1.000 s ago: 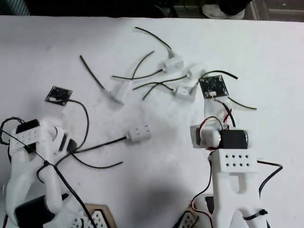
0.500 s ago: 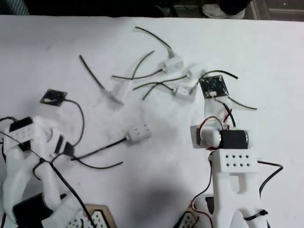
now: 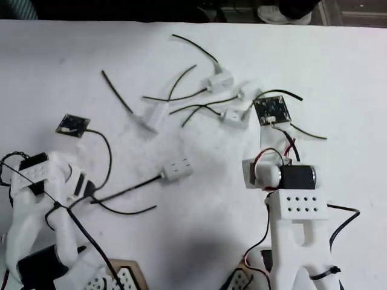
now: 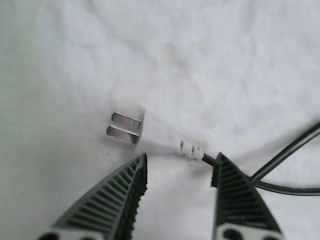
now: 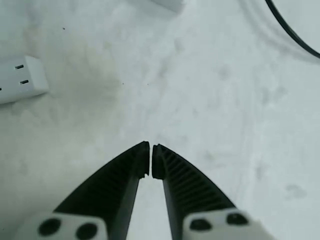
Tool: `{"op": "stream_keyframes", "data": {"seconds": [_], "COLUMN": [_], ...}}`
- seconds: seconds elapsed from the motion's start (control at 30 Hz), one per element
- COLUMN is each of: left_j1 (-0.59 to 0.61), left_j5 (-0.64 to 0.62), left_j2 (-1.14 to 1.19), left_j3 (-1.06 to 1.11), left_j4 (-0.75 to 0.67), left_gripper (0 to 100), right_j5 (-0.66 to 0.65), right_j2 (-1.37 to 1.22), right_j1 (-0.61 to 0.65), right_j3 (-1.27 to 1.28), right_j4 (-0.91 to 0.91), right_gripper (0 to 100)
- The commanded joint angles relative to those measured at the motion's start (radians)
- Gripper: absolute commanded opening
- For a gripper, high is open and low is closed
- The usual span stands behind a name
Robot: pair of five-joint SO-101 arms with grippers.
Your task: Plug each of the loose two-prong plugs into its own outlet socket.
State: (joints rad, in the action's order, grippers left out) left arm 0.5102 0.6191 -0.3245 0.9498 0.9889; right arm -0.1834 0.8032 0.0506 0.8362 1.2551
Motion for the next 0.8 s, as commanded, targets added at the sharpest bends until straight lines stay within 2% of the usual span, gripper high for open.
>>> {"op": "stream_keyframes", "data": {"seconds": [0.0, 0.13, 0.27, 0.57, 0.77], "left_j1": [-0.016, -0.021, -0.021, -0.021, -0.016], "left_j5": [0.0, 0.006, 0.02, 0.066, 0.068], "left_j2": [-0.004, -0.013, -0.074, -0.447, -0.512], "left_j3": [0.006, 0.008, -0.023, -0.115, -0.11], "left_j4": [-0.011, 0.026, 0.098, 0.414, 0.427], "left_gripper": [13, 2, 2, 2, 3], "right_j5": [-0.008, -0.008, -0.008, -0.008, -0.008], "right_j2": [0.021, 0.021, 0.021, 0.021, 0.021], "right_j1": [0.008, 0.008, 0.008, 0.008, 0.008], "right_j3": [-0.005, -0.005, -0.005, -0.005, -0.005], "right_j4": [-0.015, -0.015, -0.015, -0.015, -0.015], "right_gripper": [1.8, 1.8, 1.8, 1.8, 1.8]}}
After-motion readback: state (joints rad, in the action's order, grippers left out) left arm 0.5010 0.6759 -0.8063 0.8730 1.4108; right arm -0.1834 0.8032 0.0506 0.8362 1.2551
